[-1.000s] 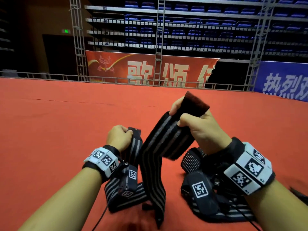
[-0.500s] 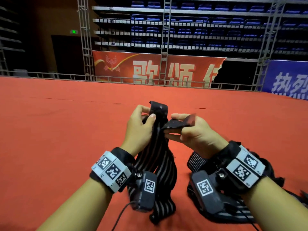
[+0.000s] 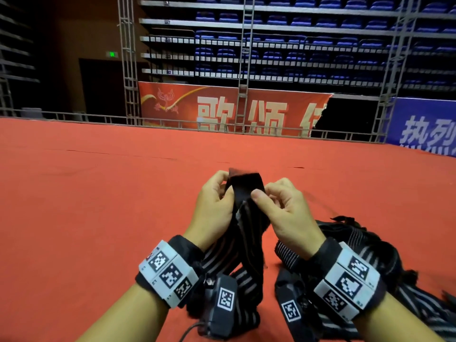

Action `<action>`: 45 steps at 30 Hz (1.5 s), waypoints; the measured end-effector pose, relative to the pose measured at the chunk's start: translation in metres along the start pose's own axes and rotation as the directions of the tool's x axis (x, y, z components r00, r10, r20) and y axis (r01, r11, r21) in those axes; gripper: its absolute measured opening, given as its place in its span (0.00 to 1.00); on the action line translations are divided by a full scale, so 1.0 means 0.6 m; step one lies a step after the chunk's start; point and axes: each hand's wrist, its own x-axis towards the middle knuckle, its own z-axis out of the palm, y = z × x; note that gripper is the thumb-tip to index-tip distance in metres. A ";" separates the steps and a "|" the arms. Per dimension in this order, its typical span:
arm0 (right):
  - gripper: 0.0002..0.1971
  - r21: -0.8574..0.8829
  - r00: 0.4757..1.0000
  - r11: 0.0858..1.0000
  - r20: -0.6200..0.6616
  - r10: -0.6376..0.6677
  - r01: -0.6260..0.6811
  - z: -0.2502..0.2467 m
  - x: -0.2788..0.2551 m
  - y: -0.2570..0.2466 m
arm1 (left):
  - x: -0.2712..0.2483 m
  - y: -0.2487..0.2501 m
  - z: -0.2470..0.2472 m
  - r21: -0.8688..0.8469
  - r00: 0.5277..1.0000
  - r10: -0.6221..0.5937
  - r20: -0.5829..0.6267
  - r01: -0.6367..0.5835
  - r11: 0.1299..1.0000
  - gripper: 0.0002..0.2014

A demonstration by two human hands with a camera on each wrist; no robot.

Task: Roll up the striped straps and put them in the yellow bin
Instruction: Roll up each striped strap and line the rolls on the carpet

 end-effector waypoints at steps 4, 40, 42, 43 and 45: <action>0.24 0.125 1.000 0.992 0.008 0.006 -0.007 -0.001 0.002 -0.005 | -0.007 -0.003 0.007 -0.059 0.997 -0.060 -0.047 0.057 0.997 0.08; 0.18 0.031 0.955 0.999 -0.295 0.031 -0.023 0.034 0.063 -0.038 | 0.011 0.042 0.037 -0.235 0.980 0.080 -0.181 -0.123 0.964 0.10; 0.18 0.018 0.959 1.000 -0.283 0.028 -0.024 0.033 0.055 -0.034 | 0.007 0.037 0.039 -0.235 0.978 0.073 -0.196 -0.119 0.965 0.10; 0.18 0.008 0.962 1.000 -0.271 0.019 -0.018 0.031 0.050 -0.032 | 0.004 0.036 0.040 -0.235 0.978 0.067 -0.196 -0.113 0.965 0.11; 0.17 -0.025 0.970 1.000 -0.244 -0.004 -0.003 0.025 0.040 -0.025 | -0.003 0.031 0.041 -0.232 0.980 0.050 -0.195 -0.096 0.968 0.11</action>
